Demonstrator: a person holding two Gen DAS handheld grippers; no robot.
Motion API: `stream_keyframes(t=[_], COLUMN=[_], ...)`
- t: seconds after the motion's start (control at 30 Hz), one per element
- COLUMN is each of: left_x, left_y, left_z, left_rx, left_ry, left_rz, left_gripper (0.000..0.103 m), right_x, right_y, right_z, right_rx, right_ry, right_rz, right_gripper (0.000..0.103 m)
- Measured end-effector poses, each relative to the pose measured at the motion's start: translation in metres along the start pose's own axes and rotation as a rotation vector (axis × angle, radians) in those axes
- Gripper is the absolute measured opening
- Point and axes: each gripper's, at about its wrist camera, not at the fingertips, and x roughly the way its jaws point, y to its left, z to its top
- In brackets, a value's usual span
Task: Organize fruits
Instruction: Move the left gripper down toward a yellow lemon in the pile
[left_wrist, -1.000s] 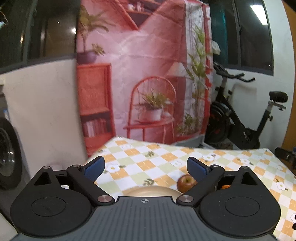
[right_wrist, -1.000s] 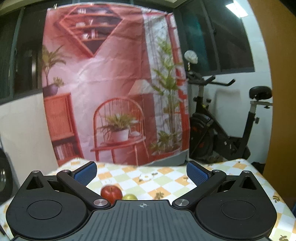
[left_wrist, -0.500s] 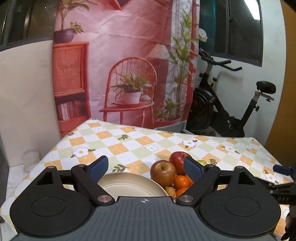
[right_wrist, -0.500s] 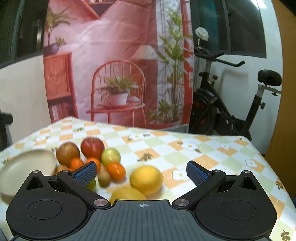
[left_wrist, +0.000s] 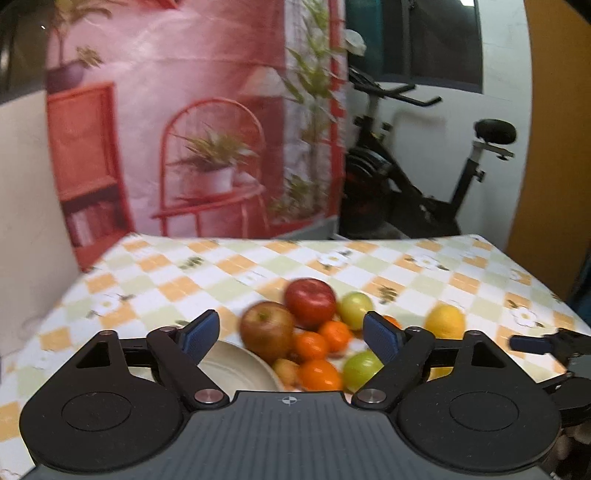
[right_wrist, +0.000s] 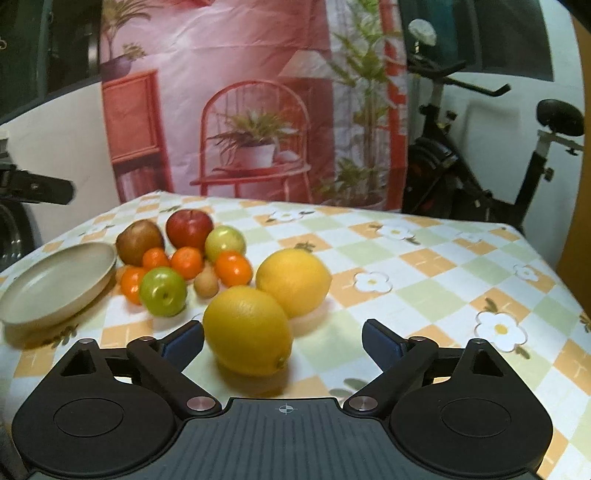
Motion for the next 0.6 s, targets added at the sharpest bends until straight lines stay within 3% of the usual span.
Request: stream_keyframes(t=[0.17,0.3,0.6], left_x=[0.016,0.029,0.049], left_y=[-0.011,-0.015,-0.036], left_z=[-0.004,-0.006,-0.013], left_rx=[0.027,0.012,0.019], left_ry=[0.035,0.070,0.107], left_rz=[-0.069,-0.148,-0.270], left_gripper=[0.070,0.054,0.046], right_x=[0.005,0.011,0.021], right_y=[0.004,0.004,0.001], right_z=[0.002,0.003,0.006], right_rx=[-0.025,-0.039,-0.050], right_ry=[0.041,0.069,0.109], right_rz=[0.049,0.078,0.117], right_gripper=[0.078,0.075,0.065])
